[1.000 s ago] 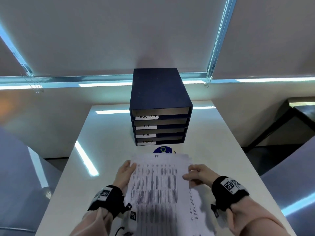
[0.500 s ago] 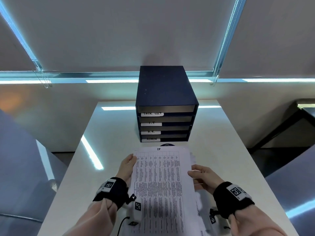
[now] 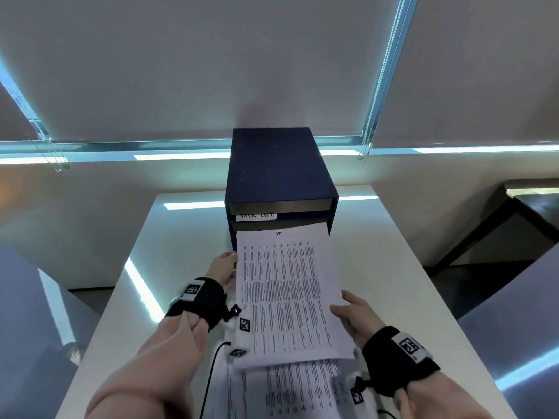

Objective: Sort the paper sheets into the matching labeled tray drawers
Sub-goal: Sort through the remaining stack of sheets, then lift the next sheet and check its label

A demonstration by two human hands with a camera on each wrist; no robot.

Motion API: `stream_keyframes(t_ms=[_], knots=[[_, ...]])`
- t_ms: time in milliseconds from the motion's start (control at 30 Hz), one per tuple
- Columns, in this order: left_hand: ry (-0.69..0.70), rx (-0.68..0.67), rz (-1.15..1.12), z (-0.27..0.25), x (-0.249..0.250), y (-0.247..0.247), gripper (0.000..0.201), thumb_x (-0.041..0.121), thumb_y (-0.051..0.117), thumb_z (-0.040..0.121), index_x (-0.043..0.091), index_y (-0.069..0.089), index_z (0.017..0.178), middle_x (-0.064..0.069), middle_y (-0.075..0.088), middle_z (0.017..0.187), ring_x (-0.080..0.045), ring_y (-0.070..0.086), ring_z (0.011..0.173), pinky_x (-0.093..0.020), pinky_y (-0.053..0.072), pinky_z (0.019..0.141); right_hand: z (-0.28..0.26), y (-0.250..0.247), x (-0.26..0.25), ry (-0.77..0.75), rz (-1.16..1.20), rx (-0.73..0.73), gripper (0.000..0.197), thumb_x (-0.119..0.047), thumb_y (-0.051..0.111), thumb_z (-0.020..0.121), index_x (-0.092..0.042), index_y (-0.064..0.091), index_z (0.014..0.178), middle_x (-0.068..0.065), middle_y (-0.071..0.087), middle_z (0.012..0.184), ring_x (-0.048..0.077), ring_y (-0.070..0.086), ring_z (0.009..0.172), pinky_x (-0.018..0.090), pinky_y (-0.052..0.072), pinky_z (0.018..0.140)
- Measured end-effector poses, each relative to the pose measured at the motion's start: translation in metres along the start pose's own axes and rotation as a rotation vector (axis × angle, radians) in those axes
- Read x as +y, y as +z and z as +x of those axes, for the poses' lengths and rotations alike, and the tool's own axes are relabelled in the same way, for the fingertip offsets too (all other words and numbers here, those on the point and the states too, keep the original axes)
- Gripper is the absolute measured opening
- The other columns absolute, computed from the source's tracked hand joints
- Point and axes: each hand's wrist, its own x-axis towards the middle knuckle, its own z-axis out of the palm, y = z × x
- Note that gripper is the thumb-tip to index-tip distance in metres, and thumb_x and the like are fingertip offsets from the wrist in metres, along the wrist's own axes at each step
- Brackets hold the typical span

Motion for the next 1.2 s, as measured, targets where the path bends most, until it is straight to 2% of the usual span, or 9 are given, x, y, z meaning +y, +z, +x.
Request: stream_keyframes(t_ms=[100, 267, 400, 533, 667, 733, 900, 1100, 1200], knots=[[-0.041, -0.051, 0.025, 0.004, 0.004, 0.003, 0.023, 0.015, 0.046, 0.098, 0.005, 0.055, 0.116, -0.007, 0.065, 0.085, -0.021, 0.059, 0.072, -0.035, 0.052, 0.072, 0.032, -0.004, -0.017, 0.054, -0.088, 0.031, 0.03, 0.008, 0.049, 0.091, -0.004, 0.058, 0.117, 0.045, 0.027, 0.137, 0.062, 0.047, 0.108, 0.049, 0.049, 0.082], [-0.06, -0.136, 0.01, -0.007, -0.006, -0.003, 0.026, 0.017, 0.048, 0.098, 0.002, 0.058, 0.117, -0.007, 0.068, 0.081, -0.017, 0.063, 0.064, -0.03, 0.054, 0.061, 0.084, 0.009, -0.047, 0.104, -0.145, 0.006, 0.038, 0.005, 0.048, 0.09, 0.0, 0.055, 0.127, 0.034, 0.051, 0.131, 0.054, 0.05, 0.112, 0.049, 0.042, 0.104], [-0.126, -0.289, -0.025, -0.017, -0.018, -0.007, 0.022, 0.022, 0.055, 0.095, 0.012, 0.057, 0.114, -0.022, 0.068, 0.108, -0.039, 0.067, 0.095, -0.053, 0.054, 0.084, 0.102, 0.022, -0.07, 0.01, 0.046, 0.054, 0.04, 0.011, 0.044, 0.093, -0.015, 0.048, 0.123, 0.015, 0.06, 0.122, 0.027, 0.064, 0.085, 0.025, 0.059, 0.066], [-0.082, -0.174, -0.087, -0.003, -0.027, 0.002, 0.021, 0.019, 0.047, 0.099, 0.017, 0.05, 0.119, -0.024, 0.069, 0.099, -0.035, 0.069, 0.069, -0.057, 0.052, 0.084, 0.12, 0.024, -0.084, -0.038, 0.043, 0.025, 0.04, 0.001, 0.048, 0.095, -0.004, 0.045, 0.135, 0.014, 0.06, 0.126, 0.03, 0.059, 0.112, 0.041, 0.045, 0.101], [-0.015, -0.064, -0.224, 0.022, -0.023, 0.018, 0.04, 0.014, 0.045, 0.099, 0.001, 0.038, 0.136, -0.014, 0.072, 0.087, -0.025, 0.068, 0.063, -0.045, 0.056, 0.071, 0.112, 0.018, -0.091, 0.078, -0.272, -0.02, 0.02, -0.023, 0.065, 0.089, -0.017, 0.055, 0.105, 0.007, 0.064, 0.093, 0.019, 0.056, 0.065, 0.024, 0.043, 0.051], [-0.023, -0.009, -0.322, 0.036, -0.013, 0.025, 0.049, 0.013, 0.049, 0.097, 0.002, 0.031, 0.141, -0.016, 0.068, 0.091, -0.024, 0.066, 0.07, -0.039, 0.053, 0.074, 0.123, 0.017, -0.088, 0.076, -0.144, -0.028, 0.011, -0.012, 0.065, 0.088, -0.009, 0.056, 0.094, 0.007, 0.061, 0.07, 0.011, 0.05, 0.043, 0.018, 0.036, 0.035], [0.003, -0.134, -0.603, 0.07, 0.029, 0.039, 0.023, -0.007, 0.045, 0.093, -0.006, 0.043, 0.116, -0.02, 0.056, 0.102, -0.025, 0.062, 0.094, -0.042, 0.051, 0.094, 0.158, 0.048, -0.109, -0.028, 0.418, -0.111, 0.018, 0.014, 0.043, 0.091, 0.001, 0.053, 0.084, 0.016, 0.054, 0.08, 0.017, 0.061, 0.075, 0.038, 0.059, 0.081], [0.141, -0.049, 0.007, 0.05, 0.011, 0.033, 0.012, 0.016, 0.057, 0.093, 0.007, 0.056, 0.102, -0.009, 0.069, 0.079, -0.028, 0.062, 0.075, -0.052, 0.052, 0.081, 0.144, 0.058, -0.089, -0.027, 0.136, -0.162, 0.018, -0.001, 0.045, 0.096, -0.008, 0.059, 0.106, 0.011, 0.067, 0.097, 0.024, 0.067, 0.087, 0.035, 0.058, 0.075], [0.311, -0.088, 0.616, 0.035, -0.04, 0.021, 0.021, 0.038, 0.064, 0.086, 0.02, 0.06, 0.096, 0.0, 0.065, 0.091, -0.013, 0.059, 0.078, -0.033, 0.052, 0.074, 0.123, 0.041, -0.059, -0.069, -0.167, -0.043, 0.019, -0.003, 0.045, 0.097, -0.007, 0.063, 0.1, 0.011, 0.067, 0.083, 0.018, 0.066, 0.067, 0.026, 0.055, 0.059]])
